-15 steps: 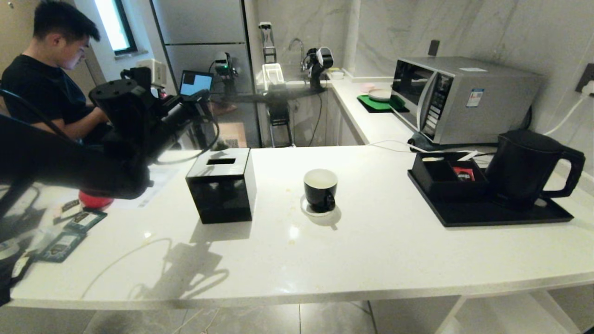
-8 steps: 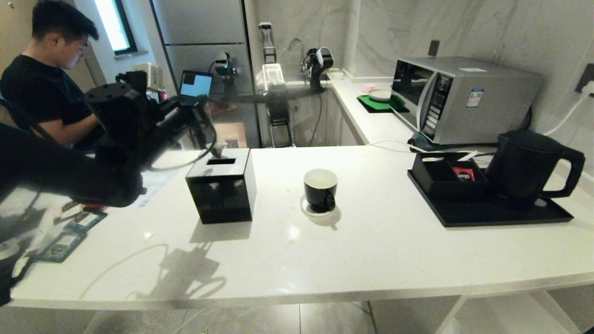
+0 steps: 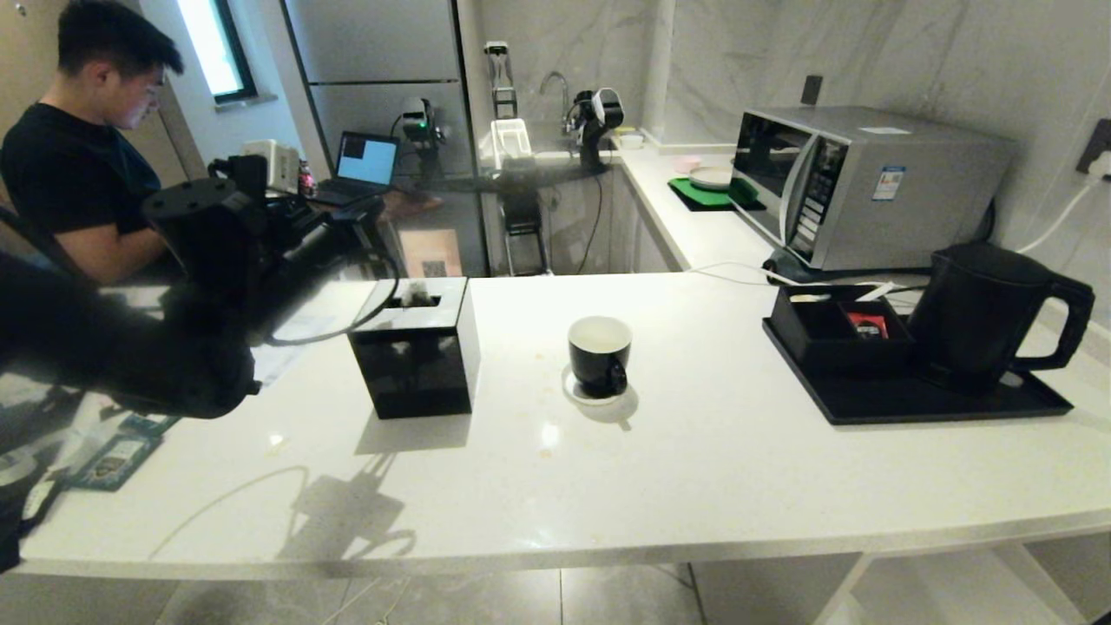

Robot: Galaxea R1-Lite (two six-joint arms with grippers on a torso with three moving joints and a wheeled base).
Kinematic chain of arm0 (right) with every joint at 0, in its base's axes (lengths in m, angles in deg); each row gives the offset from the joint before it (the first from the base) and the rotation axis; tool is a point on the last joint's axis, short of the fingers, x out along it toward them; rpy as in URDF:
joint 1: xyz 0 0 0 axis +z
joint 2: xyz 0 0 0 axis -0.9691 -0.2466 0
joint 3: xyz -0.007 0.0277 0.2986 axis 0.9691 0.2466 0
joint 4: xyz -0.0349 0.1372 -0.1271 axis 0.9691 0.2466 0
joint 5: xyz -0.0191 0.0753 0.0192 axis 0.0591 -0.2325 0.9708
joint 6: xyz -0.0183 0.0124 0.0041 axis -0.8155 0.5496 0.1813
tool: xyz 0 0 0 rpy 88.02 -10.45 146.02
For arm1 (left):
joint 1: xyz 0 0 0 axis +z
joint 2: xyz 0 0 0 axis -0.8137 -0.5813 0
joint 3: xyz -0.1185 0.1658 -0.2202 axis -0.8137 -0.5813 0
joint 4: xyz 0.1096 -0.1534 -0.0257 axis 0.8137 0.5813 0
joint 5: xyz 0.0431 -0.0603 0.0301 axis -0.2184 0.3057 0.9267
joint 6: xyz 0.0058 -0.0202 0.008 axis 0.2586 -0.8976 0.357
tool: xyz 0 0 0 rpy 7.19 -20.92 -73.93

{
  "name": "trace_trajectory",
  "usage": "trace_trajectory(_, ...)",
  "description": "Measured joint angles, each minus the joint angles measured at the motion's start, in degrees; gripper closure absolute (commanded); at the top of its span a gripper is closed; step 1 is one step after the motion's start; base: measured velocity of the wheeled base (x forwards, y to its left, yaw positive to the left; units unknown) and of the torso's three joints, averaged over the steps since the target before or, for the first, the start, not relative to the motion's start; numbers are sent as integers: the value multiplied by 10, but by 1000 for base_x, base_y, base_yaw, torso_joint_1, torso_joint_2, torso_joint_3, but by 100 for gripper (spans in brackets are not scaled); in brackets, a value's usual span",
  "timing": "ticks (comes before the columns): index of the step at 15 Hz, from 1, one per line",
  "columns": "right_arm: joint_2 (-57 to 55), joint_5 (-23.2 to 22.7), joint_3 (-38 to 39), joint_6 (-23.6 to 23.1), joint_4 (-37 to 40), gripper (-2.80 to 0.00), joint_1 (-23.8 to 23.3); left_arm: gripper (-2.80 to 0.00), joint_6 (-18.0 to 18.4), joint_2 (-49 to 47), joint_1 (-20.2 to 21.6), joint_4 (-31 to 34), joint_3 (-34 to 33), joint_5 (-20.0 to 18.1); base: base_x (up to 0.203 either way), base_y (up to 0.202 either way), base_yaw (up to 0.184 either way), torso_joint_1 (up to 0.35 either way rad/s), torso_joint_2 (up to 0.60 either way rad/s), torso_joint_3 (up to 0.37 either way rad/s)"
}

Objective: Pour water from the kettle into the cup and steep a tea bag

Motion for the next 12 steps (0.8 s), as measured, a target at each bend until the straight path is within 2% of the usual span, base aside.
trace_trajectory(12, 0, 0, 0, 0, 0, 0, 0, 0, -1, -30, 5, -2, 8, -2, 0, 0, 0, 0, 0, 0)
